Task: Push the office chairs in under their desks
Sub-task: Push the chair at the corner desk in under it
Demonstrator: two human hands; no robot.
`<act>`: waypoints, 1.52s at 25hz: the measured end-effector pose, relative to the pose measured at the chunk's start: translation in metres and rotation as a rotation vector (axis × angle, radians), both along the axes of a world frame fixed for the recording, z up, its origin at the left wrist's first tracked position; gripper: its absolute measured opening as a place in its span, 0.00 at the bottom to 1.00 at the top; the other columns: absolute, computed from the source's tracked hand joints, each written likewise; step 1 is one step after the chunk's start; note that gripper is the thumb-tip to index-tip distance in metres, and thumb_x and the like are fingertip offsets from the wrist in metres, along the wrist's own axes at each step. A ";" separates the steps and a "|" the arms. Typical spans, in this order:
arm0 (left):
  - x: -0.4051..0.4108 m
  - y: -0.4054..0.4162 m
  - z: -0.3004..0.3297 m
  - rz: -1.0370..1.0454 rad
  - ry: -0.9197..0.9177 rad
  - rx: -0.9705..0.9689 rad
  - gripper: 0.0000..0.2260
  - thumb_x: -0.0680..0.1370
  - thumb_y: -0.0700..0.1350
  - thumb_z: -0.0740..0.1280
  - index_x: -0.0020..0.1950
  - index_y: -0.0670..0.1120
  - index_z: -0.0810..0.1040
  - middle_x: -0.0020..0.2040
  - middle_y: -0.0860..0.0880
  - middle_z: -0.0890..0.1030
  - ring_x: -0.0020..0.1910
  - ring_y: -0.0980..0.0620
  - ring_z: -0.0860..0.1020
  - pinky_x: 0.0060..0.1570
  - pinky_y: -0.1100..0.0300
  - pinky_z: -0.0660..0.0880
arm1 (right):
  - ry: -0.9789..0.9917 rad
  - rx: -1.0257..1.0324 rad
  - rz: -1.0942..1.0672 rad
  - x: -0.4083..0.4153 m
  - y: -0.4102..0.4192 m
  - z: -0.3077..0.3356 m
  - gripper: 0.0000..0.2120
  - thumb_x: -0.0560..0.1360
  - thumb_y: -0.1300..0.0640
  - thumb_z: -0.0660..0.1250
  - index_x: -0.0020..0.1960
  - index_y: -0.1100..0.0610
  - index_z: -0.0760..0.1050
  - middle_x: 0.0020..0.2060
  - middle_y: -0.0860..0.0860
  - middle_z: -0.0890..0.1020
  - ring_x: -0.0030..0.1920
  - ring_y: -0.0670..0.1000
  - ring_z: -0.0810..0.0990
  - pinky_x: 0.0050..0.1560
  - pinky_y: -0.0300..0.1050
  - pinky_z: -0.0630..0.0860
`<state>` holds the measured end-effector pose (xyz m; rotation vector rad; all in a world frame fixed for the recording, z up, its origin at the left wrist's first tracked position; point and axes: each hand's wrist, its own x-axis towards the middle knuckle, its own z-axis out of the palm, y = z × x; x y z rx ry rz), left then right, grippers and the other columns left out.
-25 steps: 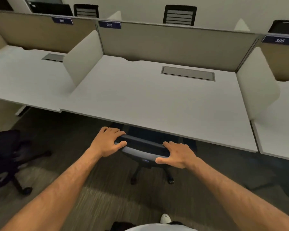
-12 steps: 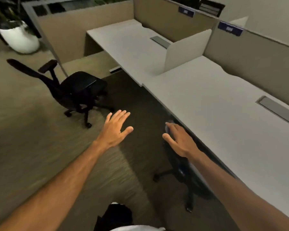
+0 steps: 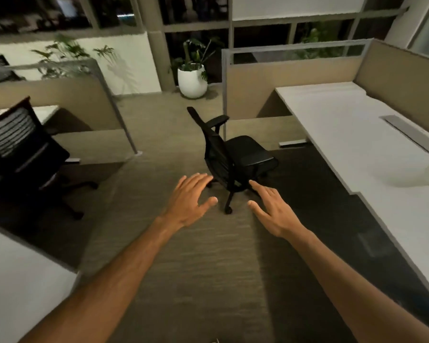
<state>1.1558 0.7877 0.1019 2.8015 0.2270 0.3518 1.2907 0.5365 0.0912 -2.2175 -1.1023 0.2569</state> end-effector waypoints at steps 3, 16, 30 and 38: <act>-0.016 0.067 0.007 0.093 -0.028 -0.005 0.31 0.82 0.67 0.57 0.81 0.51 0.63 0.80 0.51 0.64 0.80 0.52 0.58 0.79 0.50 0.47 | -0.006 0.011 0.104 0.006 0.087 0.016 0.35 0.80 0.30 0.50 0.82 0.45 0.53 0.77 0.51 0.66 0.77 0.49 0.58 0.75 0.49 0.60; 0.061 0.308 0.002 0.296 -0.038 -0.006 0.30 0.82 0.64 0.60 0.80 0.50 0.64 0.79 0.50 0.66 0.79 0.51 0.61 0.78 0.51 0.51 | -0.084 0.008 0.352 0.129 0.396 0.000 0.34 0.82 0.33 0.52 0.83 0.47 0.51 0.81 0.50 0.60 0.81 0.52 0.52 0.80 0.52 0.51; 0.225 0.554 -0.016 0.250 0.041 -0.049 0.29 0.82 0.63 0.60 0.79 0.50 0.66 0.76 0.50 0.69 0.75 0.50 0.65 0.73 0.56 0.56 | -0.012 -0.087 0.265 0.289 0.630 -0.021 0.36 0.79 0.29 0.49 0.82 0.42 0.47 0.81 0.51 0.57 0.81 0.51 0.51 0.80 0.54 0.51; 0.392 0.668 -0.017 -0.115 0.135 -0.023 0.30 0.83 0.64 0.57 0.80 0.50 0.62 0.79 0.50 0.65 0.78 0.50 0.61 0.77 0.51 0.53 | 0.025 -0.068 -0.118 0.380 0.671 -0.048 0.33 0.80 0.27 0.48 0.81 0.38 0.46 0.81 0.46 0.59 0.80 0.47 0.50 0.75 0.50 0.51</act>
